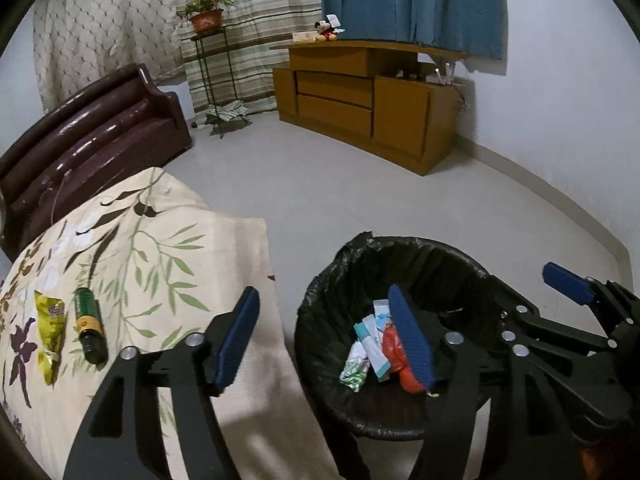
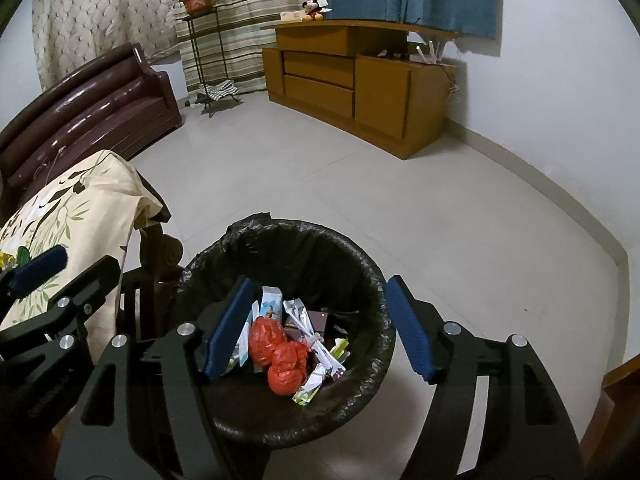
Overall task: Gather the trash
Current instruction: 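Move both open tools back over the bed toward the wrapper and can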
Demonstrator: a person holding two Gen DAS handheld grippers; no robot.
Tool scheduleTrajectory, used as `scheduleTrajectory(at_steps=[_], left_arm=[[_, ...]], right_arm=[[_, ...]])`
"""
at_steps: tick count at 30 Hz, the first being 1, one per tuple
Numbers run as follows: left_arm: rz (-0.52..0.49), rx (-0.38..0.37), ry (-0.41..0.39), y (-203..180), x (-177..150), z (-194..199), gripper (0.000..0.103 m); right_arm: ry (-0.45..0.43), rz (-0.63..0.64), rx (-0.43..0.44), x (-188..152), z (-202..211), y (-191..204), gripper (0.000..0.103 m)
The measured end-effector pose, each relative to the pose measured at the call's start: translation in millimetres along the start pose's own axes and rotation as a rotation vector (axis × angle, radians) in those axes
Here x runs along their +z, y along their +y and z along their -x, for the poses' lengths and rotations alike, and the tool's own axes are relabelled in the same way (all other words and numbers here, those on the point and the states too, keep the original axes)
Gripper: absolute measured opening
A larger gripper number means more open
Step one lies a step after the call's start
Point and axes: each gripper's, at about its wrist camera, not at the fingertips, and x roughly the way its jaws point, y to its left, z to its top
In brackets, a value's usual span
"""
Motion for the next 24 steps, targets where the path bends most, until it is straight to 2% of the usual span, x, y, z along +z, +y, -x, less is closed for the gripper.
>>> scheduleTrajectory(at_steps=[8, 17, 24], left_arm=[[0.009, 0.044, -0.024, 11, -1, 12, 0.075], [0.059, 0.073, -0.022, 42, -13, 27, 0.075], [0.110, 0.138, -0.002, 83, -33, 40, 0.075]], right_arm=[[-0.016, -0.009, -0.004, 0, 8, -3, 0.081], [-0.019, 0.002, 0.003, 0, 17, 8, 0.081], [-0.010, 0.040, 0.040, -4, 24, 36, 0.081]])
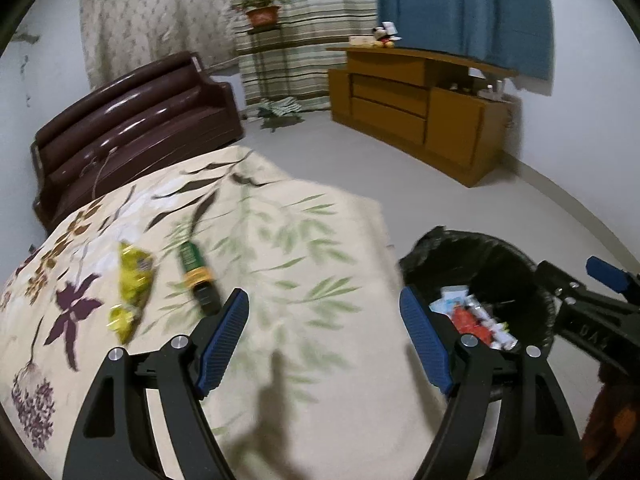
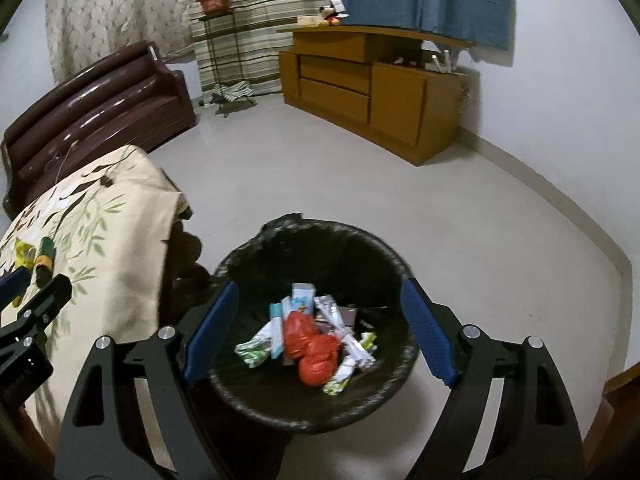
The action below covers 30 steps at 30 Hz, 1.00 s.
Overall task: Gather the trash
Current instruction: 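Move both open tools back over the bed toward the wrapper and can, then grasp the yellow wrapper with the left tool while the right tool grasps the green can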
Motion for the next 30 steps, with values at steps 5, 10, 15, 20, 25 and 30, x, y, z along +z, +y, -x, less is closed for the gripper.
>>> scheduleTrajectory(at_steps=[5, 10, 15, 20, 25, 30], left_arm=[[0.057, 0.057, 0.011, 40, -10, 7, 0.076], [0.107, 0.116, 0.016, 80, -16, 11, 0.076], [0.161, 0.156, 0.025, 115, -17, 7, 0.076], [0.200, 0.163, 0.044, 140, -11, -8, 0.075], [0.213, 0.136, 0.073, 151, -8, -22, 0.068], [0.218, 0.077, 0.116, 159, -6, -36, 0.048]], right_arm=[[0.007, 0.034, 0.036, -1, 2, 26, 0.081], [0.011, 0.087, 0.084, -1, 5, 59, 0.081], [0.014, 0.133, 0.132, 1, 6, 89, 0.081], [0.021, 0.179, 0.177, 5, 3, 122, 0.081], [0.028, 0.214, 0.212, 10, 0, 148, 0.081], [0.029, 0.250, 0.237, 13, -3, 174, 0.081]])
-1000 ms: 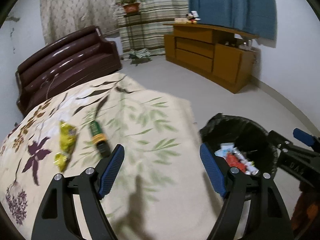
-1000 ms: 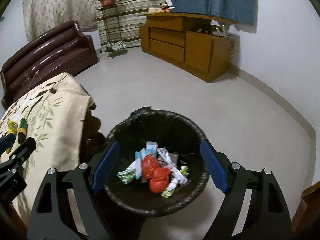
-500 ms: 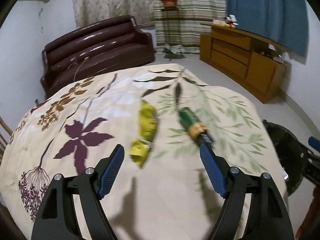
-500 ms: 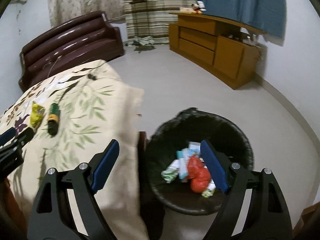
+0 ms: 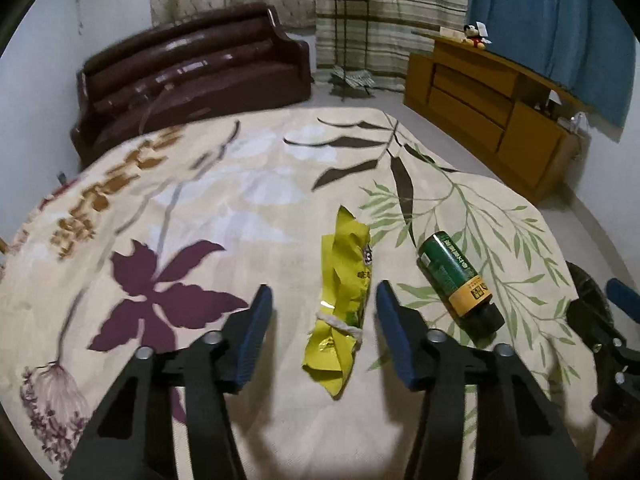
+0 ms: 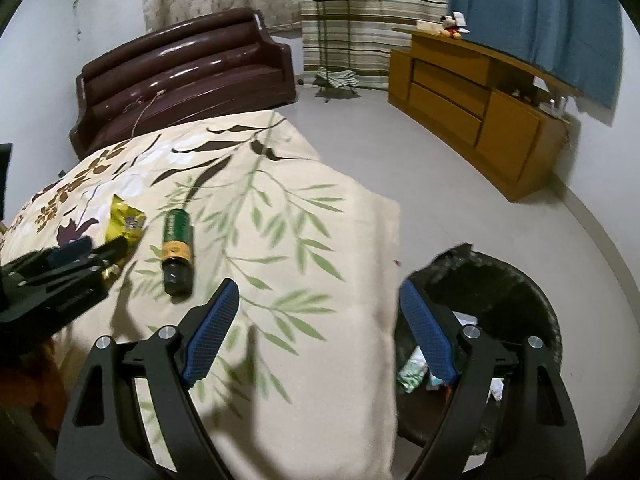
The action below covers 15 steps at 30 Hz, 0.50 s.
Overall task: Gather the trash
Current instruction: 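Grasp the yellow wrapper with the left tool while the right tool grasps the green can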
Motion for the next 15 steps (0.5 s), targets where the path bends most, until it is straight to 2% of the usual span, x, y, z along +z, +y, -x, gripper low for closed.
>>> scheduleTrajectory(at_steps=[4, 6, 8, 12, 15], left_arm=[[-0.009, -0.040, 0.027, 1, 0, -5, 0.044], [-0.030, -0.044, 0.025, -1, -1, -4, 0.037], [-0.042, -0.043, 0.020, -1, -2, -5, 0.025], [-0.042, -0.065, 0.016, 3, -5, -2, 0.025], [-0.044, -0.051, 0.006, 6, -6, 1, 0.025]], right_arm=[[0.000, 0.022, 0.015, 4, -4, 13, 0.081], [0.000, 0.032, 0.020, 6, -6, 19, 0.080], [0.001, 0.041, 0.025, 7, -8, 25, 0.080], [0.003, 0.060, 0.036, 10, -9, 37, 0.077], [0.009, 0.075, 0.048, 12, -10, 46, 0.072]])
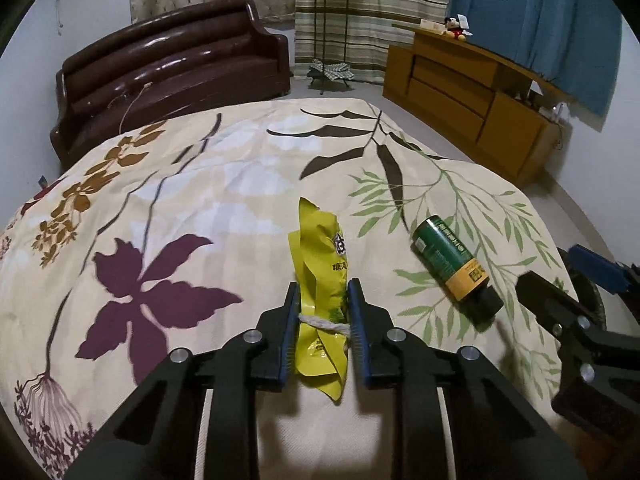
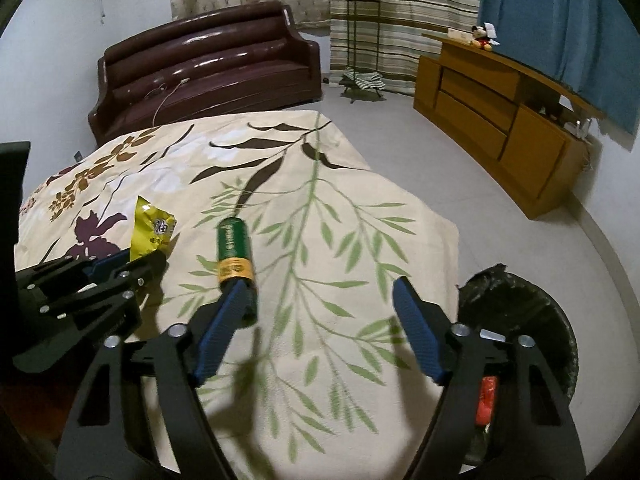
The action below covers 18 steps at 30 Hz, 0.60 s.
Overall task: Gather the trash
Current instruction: 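Grasp the yellow wrapper with the left tool while the right tool grasps the green can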
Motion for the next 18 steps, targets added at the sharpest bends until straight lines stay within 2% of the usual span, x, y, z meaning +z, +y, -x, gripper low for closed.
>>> scheduleTrajectory(at_steps=[7, 9, 13, 15, 18], left_arm=[[0.032, 0.046, -0.023, 24, -9, 17, 0.025], [0.051, 0.057, -0.030, 33, -11, 23, 0.025], [0.068, 0.077, -0.034, 46, -19, 30, 0.025], [0.078, 0.080, -0.034, 51, -22, 32, 0.025], [0.087, 0.083, -0.038, 56, -24, 36, 0.025]], right_arm=[[0.020, 0.037, 0.037, 6, -9, 23, 0.063], [0.034, 0.048, 0.047, 8, -15, 31, 0.056], [0.058, 0.062, 0.057, 11, -24, 42, 0.052], [0.065, 0.070, 0.055, 12, -27, 45, 0.046], [0.086, 0.074, 0.054, 12, -34, 50, 0.041]])
